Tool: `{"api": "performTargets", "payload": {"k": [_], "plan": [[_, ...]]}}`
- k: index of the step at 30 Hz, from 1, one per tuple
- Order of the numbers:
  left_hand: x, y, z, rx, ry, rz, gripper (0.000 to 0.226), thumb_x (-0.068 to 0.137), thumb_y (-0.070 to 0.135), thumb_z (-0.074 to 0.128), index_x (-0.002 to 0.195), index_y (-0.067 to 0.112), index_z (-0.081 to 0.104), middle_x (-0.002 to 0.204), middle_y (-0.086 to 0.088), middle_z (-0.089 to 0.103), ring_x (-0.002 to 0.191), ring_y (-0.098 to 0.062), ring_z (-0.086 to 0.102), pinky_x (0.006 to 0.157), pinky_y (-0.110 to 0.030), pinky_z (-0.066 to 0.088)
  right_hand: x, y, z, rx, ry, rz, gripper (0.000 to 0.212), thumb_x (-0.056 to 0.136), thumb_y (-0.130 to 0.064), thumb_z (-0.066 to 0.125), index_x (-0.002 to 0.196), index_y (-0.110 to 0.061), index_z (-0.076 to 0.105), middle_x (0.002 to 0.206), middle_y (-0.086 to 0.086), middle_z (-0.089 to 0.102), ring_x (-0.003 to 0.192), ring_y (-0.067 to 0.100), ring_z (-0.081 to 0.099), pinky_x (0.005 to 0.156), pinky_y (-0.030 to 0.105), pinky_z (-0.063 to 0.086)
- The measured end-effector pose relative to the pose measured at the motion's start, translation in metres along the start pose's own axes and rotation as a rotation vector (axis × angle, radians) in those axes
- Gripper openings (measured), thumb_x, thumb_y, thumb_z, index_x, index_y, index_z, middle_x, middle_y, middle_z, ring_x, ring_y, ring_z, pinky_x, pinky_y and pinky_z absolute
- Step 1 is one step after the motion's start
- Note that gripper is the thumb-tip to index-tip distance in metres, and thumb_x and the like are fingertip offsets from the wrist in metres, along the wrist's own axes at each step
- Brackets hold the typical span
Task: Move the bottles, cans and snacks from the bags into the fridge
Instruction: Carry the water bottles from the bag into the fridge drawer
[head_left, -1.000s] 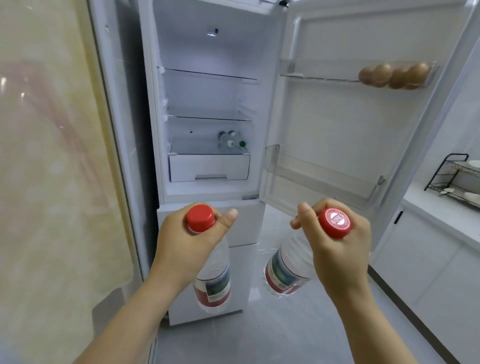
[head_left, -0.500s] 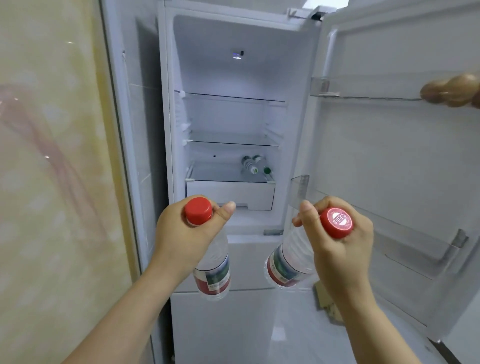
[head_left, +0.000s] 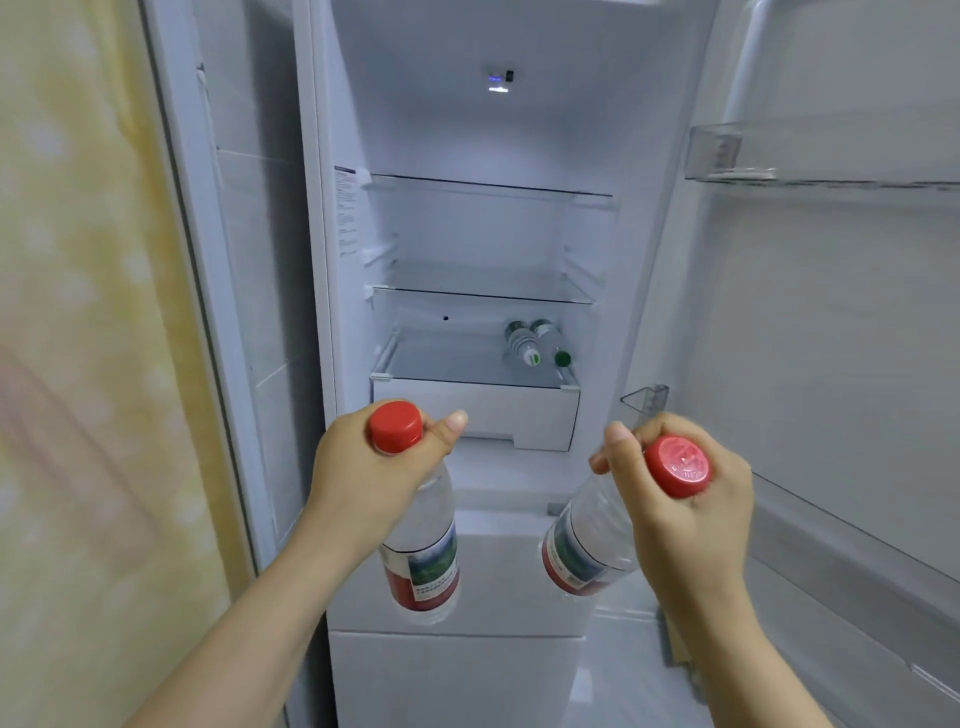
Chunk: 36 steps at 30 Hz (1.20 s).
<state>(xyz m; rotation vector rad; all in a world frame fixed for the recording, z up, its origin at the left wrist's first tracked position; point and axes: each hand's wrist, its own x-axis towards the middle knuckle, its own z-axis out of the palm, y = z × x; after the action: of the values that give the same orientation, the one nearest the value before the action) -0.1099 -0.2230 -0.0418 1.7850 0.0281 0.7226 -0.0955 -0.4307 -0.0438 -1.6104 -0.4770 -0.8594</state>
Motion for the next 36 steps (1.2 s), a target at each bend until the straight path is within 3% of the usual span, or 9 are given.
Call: {"api": "performTargets", "payload": {"k": [4,12,19,23,27,30,33,36], "plan": [[0.045,-0.021,0.012,0.017,0.015,-0.004,0.038,0.074,0.045,0.073,0.065,0.009,0.066,0.070,-0.006,0.070,0.073,-0.022,0.063,0.068,-0.027,0.047,0.022,0.033,0.026,-0.010,-0.018,0.021,0.035,0.079,-0.035,0.061,0.058,-0.007,0.059,0.059,-0.001,0.066,0.056,0.014,0.059,0.058,0.014,0.043],[0.155,-0.057,0.020,0.032,0.022,0.046,0.035,0.079,0.041,0.073,0.071,0.007,0.068,0.071,-0.006,0.071,0.071,-0.016,0.062,0.063,-0.017,0.045,0.078,0.087,0.091,-0.063,0.016,0.055,0.034,0.078,-0.037,0.062,0.056,-0.011,0.059,0.057,0.004,0.064,0.054,0.019,0.058,0.056,0.027,0.045],[0.235,-0.088,0.029,0.005,-0.008,0.079,0.037,0.080,0.037,0.074,0.072,0.002,0.066,0.070,-0.010,0.069,0.064,-0.014,0.058,0.058,-0.012,0.041,0.113,0.120,0.144,-0.061,0.035,0.073,0.037,0.076,-0.041,0.061,0.056,-0.010,0.059,0.059,0.004,0.064,0.053,0.012,0.054,0.055,0.014,0.040],[0.266,-0.104,0.036,-0.009,-0.004,0.091,0.036,0.080,0.034,0.074,0.071,0.000,0.064,0.064,-0.008,0.063,0.057,-0.007,0.050,0.056,-0.007,0.039,0.124,0.137,0.163,-0.068,0.043,0.105,0.031,0.079,-0.029,0.065,0.056,-0.008,0.058,0.057,0.002,0.064,0.052,0.008,0.053,0.055,0.013,0.039],[0.290,-0.117,0.043,-0.006,0.045,0.124,0.039,0.080,0.035,0.074,0.071,-0.001,0.062,0.066,-0.010,0.063,0.062,-0.016,0.053,0.058,-0.012,0.039,0.138,0.151,0.176,-0.044,0.046,0.115,0.031,0.078,-0.027,0.065,0.056,-0.007,0.057,0.056,0.003,0.063,0.053,0.009,0.053,0.056,0.014,0.040],[0.305,-0.127,0.051,0.000,0.083,0.141,0.039,0.080,0.035,0.074,0.067,0.001,0.061,0.068,-0.015,0.062,0.068,-0.024,0.055,0.064,-0.024,0.043,0.149,0.161,0.184,-0.001,0.062,0.101,0.038,0.076,-0.037,0.063,0.057,-0.005,0.057,0.057,0.006,0.062,0.054,0.015,0.055,0.056,0.015,0.041],[0.316,-0.135,0.061,0.013,0.117,0.150,0.034,0.081,0.032,0.074,0.064,0.006,0.061,0.066,-0.012,0.062,0.068,-0.020,0.053,0.059,-0.016,0.038,0.157,0.170,0.190,0.007,0.072,0.089,0.038,0.078,-0.033,0.064,0.059,-0.001,0.057,0.058,0.004,0.063,0.055,0.010,0.058,0.058,0.013,0.042],[0.324,-0.142,0.069,0.020,0.144,0.156,0.035,0.081,0.033,0.074,0.065,0.005,0.061,0.066,-0.011,0.063,0.068,-0.020,0.053,0.060,-0.020,0.040,0.165,0.181,0.194,0.012,0.082,0.108,0.030,0.080,-0.023,0.066,0.058,-0.004,0.058,0.058,0.002,0.065,0.056,0.012,0.059,0.059,0.017,0.045]]}}
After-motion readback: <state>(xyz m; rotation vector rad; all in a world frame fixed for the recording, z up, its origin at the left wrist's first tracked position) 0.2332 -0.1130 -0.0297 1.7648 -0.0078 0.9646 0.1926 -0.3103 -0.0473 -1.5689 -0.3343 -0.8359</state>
